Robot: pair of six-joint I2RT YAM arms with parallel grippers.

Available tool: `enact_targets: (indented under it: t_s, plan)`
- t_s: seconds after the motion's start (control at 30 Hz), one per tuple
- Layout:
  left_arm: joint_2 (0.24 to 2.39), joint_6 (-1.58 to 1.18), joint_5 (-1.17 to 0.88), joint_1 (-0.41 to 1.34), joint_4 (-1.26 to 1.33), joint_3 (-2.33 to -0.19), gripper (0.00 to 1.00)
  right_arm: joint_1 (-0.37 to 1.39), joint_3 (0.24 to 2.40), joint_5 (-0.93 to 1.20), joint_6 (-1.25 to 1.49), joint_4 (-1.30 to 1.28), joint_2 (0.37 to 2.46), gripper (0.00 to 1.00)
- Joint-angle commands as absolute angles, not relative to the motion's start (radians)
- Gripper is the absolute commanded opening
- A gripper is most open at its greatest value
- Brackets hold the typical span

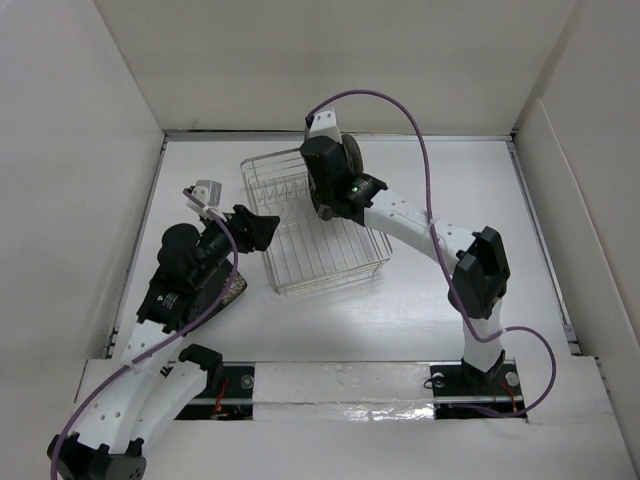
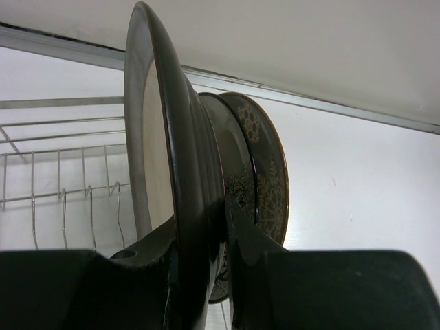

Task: Load the plates into the dish rack

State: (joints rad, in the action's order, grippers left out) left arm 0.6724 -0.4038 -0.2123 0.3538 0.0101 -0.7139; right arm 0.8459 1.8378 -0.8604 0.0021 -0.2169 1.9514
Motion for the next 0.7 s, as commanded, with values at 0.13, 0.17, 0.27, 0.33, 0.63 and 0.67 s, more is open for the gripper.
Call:
enact_targets:
  t_s: [0.13, 0.17, 0.27, 0.33, 0.63, 0.67]
  plan:
    - [0.658, -0.391, -0.202, 0.359, 0.044, -0.750, 0.68, 0.856, 1.891, -0.908, -0.005, -0.074, 1.916, 0.00]
    - [0.657, -0.393, -0.206, 0.359, 0.046, -0.750, 0.68, 0.856, 1.876, -0.901, 0.018, -0.074, 1.920, 0.00]
    - [0.650, -0.391, -0.193, 0.359, 0.043, -0.750, 0.68, 0.856, 1.856, -0.859, 0.069, -0.071, 1.945, 0.00]
    - [0.656, -0.393, -0.178, 0.359, 0.040, -0.750, 0.67, 0.847, 1.859, -0.844, 0.089, -0.084, 1.965, 0.00]
    - [0.661, -0.391, -0.158, 0.359, 0.041, -0.742, 0.64, 0.847, 1.807, -0.793, 0.160, -0.071, 2.014, 0.00]
    - [0.661, -0.393, -0.156, 0.359, 0.044, -0.741, 0.64, 0.847, 1.799, -0.793, 0.164, -0.063, 2.014, 0.00]
